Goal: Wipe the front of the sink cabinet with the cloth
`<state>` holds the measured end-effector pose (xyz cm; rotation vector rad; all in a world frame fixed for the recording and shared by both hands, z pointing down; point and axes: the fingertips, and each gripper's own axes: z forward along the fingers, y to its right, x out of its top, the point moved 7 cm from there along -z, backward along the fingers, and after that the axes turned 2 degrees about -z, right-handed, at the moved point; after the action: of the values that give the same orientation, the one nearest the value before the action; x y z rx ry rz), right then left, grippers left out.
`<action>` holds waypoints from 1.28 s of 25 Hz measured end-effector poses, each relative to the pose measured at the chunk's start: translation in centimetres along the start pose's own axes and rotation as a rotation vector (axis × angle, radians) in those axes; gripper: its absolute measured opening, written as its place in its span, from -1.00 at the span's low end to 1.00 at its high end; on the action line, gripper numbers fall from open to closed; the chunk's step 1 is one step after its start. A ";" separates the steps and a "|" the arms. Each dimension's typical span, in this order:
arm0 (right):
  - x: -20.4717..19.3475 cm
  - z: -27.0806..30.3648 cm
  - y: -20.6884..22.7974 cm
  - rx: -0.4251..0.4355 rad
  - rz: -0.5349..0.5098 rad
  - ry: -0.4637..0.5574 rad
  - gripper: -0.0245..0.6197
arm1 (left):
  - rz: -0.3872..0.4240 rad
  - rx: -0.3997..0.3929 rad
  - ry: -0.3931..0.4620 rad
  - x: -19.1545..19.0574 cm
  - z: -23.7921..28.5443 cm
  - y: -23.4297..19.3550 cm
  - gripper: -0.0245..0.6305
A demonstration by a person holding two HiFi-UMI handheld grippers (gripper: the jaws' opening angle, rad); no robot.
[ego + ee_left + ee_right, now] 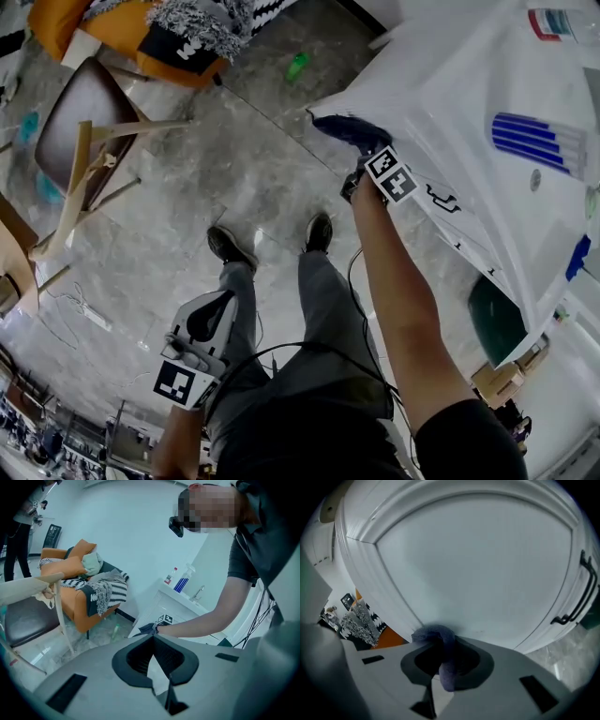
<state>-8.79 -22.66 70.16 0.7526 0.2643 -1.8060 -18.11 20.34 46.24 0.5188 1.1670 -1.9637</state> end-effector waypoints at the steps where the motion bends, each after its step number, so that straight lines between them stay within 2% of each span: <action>1: -0.1 -0.1 1.0 -0.013 -0.007 -0.006 -0.77 | -0.006 -0.002 -0.004 -0.2 0.3 0.0 -0.92; 7: -0.8 -2.3 11.5 -0.208 0.007 -0.007 -0.78 | 0.018 -0.037 0.039 -0.4 2.1 -0.2 -0.91; 10: -1.6 -1.1 12.9 -0.254 0.002 -0.022 -0.78 | 0.014 -0.039 0.040 -0.5 2.5 -0.9 -0.91; 12: -2.8 1.1 11.5 -0.234 0.003 -0.054 -0.78 | 0.014 -0.029 0.031 -1.1 2.6 -1.7 -0.92; 16: -5.3 6.3 6.0 -0.126 -0.044 -0.124 -0.78 | 0.013 -0.001 -0.003 -2.7 2.3 -3.1 -0.91; 20: -7.0 10.1 1.5 -0.009 -0.072 -0.133 -0.77 | -0.008 0.022 -0.029 -4.4 2.7 -4.2 -0.91; 24: -7.2 10.6 2.5 0.068 -0.088 -0.121 -0.78 | -0.008 -0.002 -0.021 -5.0 3.7 -3.9 -0.91; 26: -7.3 9.8 5.1 0.024 -0.076 -0.126 -0.78 | -0.006 -0.012 -0.018 -5.0 4.0 -3.6 -0.91; 30: -7.7 7.2 14.2 -0.215 0.102 -0.142 -0.78 | -0.004 -0.022 -0.008 -4.6 4.2 -3.2 -0.92; 32: -7.6 6.3 16.9 -0.246 0.140 -0.146 -0.78 | -0.001 -0.021 0.005 -4.5 4.2 -3.2 -0.91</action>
<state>5.78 -26.37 82.70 0.4527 0.3228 -1.6503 -17.73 19.46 53.09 0.5125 1.1898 -1.9505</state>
